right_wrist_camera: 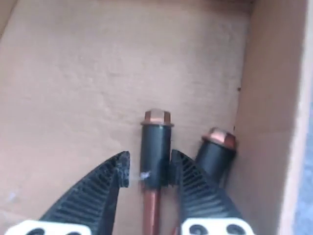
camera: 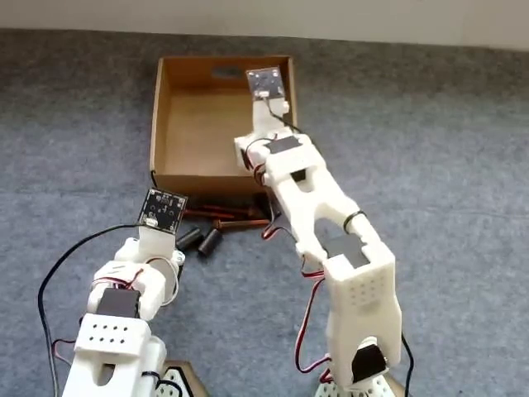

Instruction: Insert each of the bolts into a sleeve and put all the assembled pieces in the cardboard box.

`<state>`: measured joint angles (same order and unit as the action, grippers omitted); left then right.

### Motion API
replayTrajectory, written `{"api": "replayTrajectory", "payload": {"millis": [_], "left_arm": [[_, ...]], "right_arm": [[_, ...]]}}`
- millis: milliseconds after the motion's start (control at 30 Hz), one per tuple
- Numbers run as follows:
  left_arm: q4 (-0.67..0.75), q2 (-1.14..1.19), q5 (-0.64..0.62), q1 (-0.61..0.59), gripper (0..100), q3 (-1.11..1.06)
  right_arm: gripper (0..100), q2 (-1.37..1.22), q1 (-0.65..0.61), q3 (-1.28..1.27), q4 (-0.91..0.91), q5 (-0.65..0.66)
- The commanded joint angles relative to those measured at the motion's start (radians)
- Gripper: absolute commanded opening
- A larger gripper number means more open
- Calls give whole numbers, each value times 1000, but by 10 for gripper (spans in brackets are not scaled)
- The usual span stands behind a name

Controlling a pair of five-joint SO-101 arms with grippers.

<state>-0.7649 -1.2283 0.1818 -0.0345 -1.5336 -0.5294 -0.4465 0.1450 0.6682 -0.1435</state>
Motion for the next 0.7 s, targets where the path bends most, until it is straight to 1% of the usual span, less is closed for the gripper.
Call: {"api": "replayTrajectory", "payload": {"millis": [0, 133, 300, 433, 533, 667], "left_arm": [[20, -13, 8, 2, 18, 5], [21, -13, 9, 2, 18, 5], [21, -13, 9, 2, 18, 5], [21, -13, 9, 2, 18, 5], [21, -13, 9, 2, 19, 5], [21, -13, 9, 2, 19, 4]], "right_arm": [[126, 131, 42, 96, 156, 15], [114, 265, 91, 122, 243, 15], [22, 453, 130, 113, 318, 17], [53, 541, 127, 113, 435, 18], [90, 570, 119, 113, 478, 18], [94, 590, 108, 113, 561, 18]]}}
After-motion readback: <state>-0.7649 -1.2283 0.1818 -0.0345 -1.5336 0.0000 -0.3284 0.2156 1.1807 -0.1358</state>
